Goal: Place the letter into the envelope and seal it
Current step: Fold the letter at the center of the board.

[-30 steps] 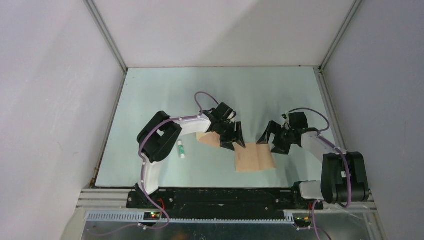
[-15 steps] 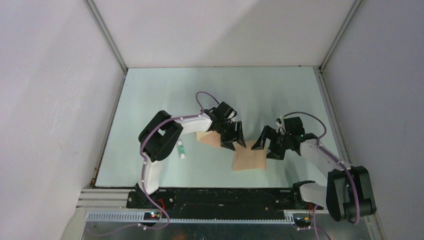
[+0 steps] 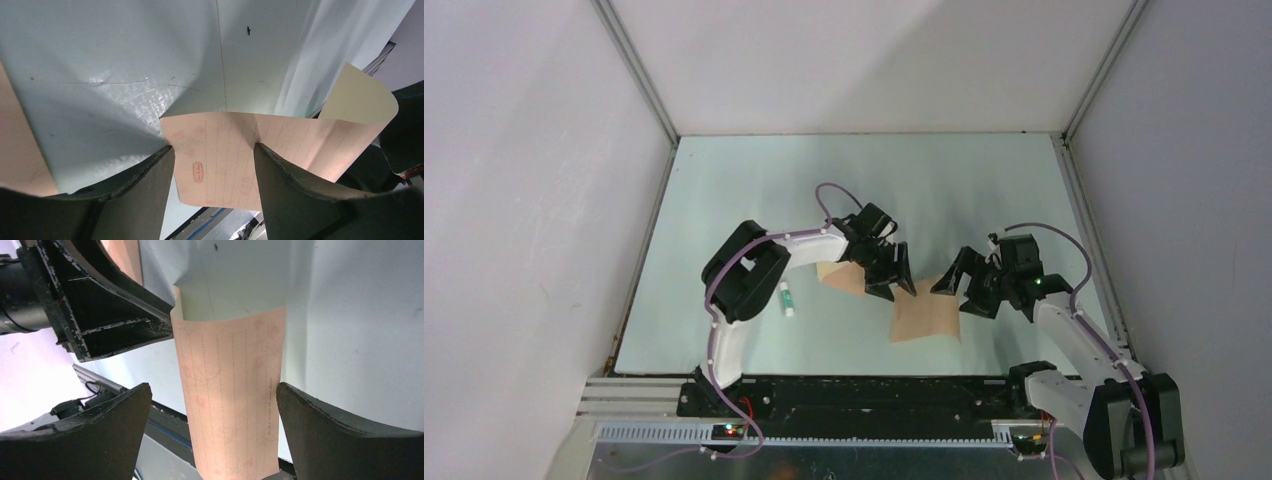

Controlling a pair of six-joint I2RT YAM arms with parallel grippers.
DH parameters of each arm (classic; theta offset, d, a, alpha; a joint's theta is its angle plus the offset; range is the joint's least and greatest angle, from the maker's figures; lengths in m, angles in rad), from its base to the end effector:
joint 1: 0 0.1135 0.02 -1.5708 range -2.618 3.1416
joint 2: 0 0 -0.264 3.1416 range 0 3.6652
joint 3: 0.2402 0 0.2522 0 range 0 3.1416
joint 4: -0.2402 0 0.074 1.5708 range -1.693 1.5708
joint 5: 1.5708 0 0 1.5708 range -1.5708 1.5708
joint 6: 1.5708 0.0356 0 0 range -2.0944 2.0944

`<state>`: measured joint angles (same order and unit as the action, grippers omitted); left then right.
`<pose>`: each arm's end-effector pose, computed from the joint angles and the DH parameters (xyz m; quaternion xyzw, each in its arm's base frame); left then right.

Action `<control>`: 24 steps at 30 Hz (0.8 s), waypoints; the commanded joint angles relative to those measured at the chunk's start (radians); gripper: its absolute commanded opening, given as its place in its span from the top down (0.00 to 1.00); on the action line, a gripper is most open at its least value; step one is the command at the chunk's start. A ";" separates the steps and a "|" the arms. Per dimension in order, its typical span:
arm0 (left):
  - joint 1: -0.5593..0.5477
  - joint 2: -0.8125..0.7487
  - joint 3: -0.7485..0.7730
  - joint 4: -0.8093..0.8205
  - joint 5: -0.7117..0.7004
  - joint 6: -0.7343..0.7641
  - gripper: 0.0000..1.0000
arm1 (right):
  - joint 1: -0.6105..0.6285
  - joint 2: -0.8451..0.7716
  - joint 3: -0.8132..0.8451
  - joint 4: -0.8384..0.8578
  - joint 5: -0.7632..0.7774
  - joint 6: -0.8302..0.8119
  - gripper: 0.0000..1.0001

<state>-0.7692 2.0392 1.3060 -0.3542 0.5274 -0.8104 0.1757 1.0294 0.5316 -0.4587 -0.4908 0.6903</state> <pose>0.2821 -0.2981 0.1369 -0.0431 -0.9385 0.3423 0.0171 0.1827 0.0495 0.1894 0.1643 0.9129 0.3333 0.1691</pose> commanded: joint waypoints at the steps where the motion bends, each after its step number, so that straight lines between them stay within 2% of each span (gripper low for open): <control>1: -0.001 0.067 0.024 -0.072 -0.110 0.058 0.31 | 0.009 -0.032 0.004 -0.047 0.130 0.026 0.02; 12: -0.001 0.075 0.074 -0.191 -0.182 0.090 0.31 | 0.011 0.019 -0.007 -0.004 0.215 0.051 0.02; 16: -0.002 -0.008 0.040 -0.149 -0.181 0.069 0.31 | -0.010 0.001 -0.013 -0.032 0.262 0.050 0.02; 20: -0.005 -0.137 -0.017 -0.054 -0.179 0.059 0.29 | -0.099 -0.035 -0.062 -0.046 0.246 0.013 0.01; 24: -0.019 -0.170 -0.033 0.023 -0.119 0.052 0.28 | -0.198 -0.037 -0.105 -0.048 0.212 -0.042 0.01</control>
<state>-0.7784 1.9446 1.2781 -0.4305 0.4023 -0.7769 0.0425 1.0027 0.4561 -0.4988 -0.2710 0.7040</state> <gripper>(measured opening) 0.713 0.986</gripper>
